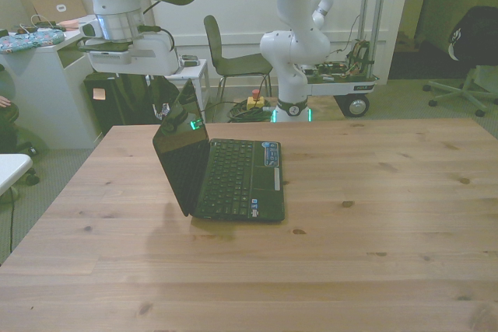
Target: Close the laptop
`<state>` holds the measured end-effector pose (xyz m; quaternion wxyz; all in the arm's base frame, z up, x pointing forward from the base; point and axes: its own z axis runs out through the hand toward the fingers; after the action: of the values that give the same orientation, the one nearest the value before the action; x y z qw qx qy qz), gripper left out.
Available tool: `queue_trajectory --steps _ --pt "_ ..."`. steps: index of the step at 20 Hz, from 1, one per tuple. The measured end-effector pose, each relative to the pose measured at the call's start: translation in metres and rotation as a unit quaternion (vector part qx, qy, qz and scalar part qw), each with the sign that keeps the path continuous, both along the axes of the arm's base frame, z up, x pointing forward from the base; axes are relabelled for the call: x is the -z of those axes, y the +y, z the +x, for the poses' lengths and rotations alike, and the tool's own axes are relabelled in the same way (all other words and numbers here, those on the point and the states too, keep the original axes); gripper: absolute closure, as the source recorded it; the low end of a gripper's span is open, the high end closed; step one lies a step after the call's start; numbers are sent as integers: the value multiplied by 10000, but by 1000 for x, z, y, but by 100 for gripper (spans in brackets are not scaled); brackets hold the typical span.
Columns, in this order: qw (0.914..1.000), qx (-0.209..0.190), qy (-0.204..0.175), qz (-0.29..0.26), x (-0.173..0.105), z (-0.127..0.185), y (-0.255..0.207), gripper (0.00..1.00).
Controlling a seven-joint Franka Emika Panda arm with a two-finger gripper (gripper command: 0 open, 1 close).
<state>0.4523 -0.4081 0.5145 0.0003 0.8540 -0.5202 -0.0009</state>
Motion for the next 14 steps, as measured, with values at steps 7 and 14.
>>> queue_trajectory --steps 7,14 --pt "10000 -14 -31 -29 4 0 1 100" --pt "9999 -122 -61 -50 12 9 11 100"
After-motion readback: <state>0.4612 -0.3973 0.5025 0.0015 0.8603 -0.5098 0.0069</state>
